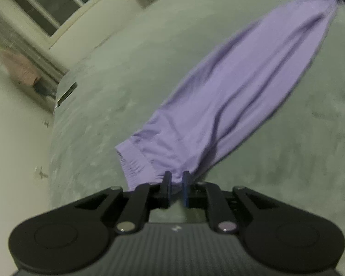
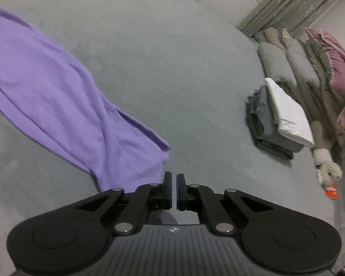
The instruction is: Fold clothes
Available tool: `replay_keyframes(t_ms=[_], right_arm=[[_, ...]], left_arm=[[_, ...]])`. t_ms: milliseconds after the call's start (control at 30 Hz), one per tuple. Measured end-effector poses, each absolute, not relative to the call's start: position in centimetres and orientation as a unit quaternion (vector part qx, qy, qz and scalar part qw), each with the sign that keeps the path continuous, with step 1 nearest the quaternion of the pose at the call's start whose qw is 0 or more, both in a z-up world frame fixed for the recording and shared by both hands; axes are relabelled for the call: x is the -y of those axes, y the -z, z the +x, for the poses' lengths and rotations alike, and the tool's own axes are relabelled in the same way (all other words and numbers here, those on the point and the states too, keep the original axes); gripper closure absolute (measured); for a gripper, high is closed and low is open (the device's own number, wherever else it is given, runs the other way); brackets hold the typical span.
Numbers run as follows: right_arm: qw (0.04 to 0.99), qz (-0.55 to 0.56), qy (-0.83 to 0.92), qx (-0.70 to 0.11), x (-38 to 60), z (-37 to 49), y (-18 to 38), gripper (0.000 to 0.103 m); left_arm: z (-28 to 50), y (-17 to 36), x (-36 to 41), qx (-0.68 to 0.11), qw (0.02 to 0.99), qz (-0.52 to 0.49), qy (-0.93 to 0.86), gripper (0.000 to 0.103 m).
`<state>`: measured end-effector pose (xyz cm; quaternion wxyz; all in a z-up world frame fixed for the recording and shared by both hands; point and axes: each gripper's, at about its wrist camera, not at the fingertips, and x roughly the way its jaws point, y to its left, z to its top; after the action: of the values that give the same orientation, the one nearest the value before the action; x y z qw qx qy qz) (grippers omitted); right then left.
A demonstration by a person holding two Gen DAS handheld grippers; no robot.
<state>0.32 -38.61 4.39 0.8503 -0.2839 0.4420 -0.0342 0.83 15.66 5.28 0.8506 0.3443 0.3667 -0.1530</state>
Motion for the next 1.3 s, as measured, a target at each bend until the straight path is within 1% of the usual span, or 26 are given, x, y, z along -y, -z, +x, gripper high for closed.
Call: replay_keyframes(t_ms=[67,133,200,300,367,400,433,500,600,733,767,800,833,900,933,1033,1300], right_arm=[[0.861,-0.275,0.034,-0.427,38.1,-0.2,-4.9,0.1],[0.876,-0.263,0.024,-0.404,37.2,-0.8,-5.7,0.099],[0.886,-0.262,0.0,-0.381,35.3,-1.2,-6.4,0.097],[0.899,-0.26,-0.067,-0.345,30.9,-1.3,-7.5,0.09],[0.898,-0.268,-0.123,-0.326,27.1,-0.9,-7.7,0.083],[0.895,-0.275,-0.148,-0.32,25.2,-0.6,-7.7,0.082],[0.889,-0.284,-0.174,-0.314,23.3,-0.3,-7.5,0.081],[0.872,-0.31,-0.224,-0.305,19.6,0.3,-6.8,0.08],[0.851,-0.334,-0.27,-0.3,15.8,1.6,-5.4,0.079],[0.843,-0.338,-0.294,-0.298,12.7,3.0,-3.9,0.079],[0.839,-0.342,-0.3,-0.297,12.0,3.2,-3.6,0.079],[0.837,-0.346,-0.307,-0.292,11.2,3.1,-3.5,0.079],[0.835,-0.35,-0.313,-0.286,10.5,3.1,-3.4,0.079],[0.835,-0.346,-0.332,-0.269,9.3,2.8,-3.5,0.079],[0.834,-0.344,-0.342,-0.261,8.6,2.6,-3.4,0.079],[0.826,-0.356,-0.367,-0.237,5.5,2.5,-2.9,0.079],[0.808,-0.378,-0.409,-0.191,-2.4,2.7,-1.7,0.079]], left_arm=[[0.5,-6.6,-16.3,-0.359,0.869,0.31,0.143,0.092],[0.7,-7.6,-17.3,-0.357,0.89,0.255,0.124,0.087],[1.3,-8.2,-18.6,-0.36,0.907,0.197,0.098,0.081],[2.8,-8.5,-20.6,-0.371,0.92,0.109,0.057,0.079],[3.9,-8.7,-21.8,-0.376,0.925,0.053,0.032,0.078],[4.5,-8.9,-22.5,-0.376,0.926,0.026,0.025,0.073],[5.0,-8.9,-22.9,-0.377,0.926,0.004,0.021,0.071],[5.5,-8.5,-23.5,-0.386,0.922,-0.034,0.019,0.071],[6.5,-7.1,-22.8,-0.402,0.916,-0.018,0.008,0.066],[7.1,-6.1,-21.7,-0.407,0.913,0.013,-0.002,0.068],[6.8,-6.2,-21.8,-0.402,0.916,0.009,-0.005,0.07],[6.5,-6.3,-22.0,-0.397,0.918,0.004,-0.008,0.075],[5.9,-6.6,-22.2,-0.392,0.92,-0.005,-0.012,0.076],[4.8,-7.0,-22.5,-0.385,0.923,-0.015,-0.012,0.076],[4.6,-7.0,-22.5,-0.386,0.922,-0.022,-0.011,0.074],[3.9,-6.8,-22.4,-0.393,0.919,-0.041,-0.014,0.072],[3.7,-5.2,-22.8,-0.426,0.899,-0.098,-0.026,0.072]])
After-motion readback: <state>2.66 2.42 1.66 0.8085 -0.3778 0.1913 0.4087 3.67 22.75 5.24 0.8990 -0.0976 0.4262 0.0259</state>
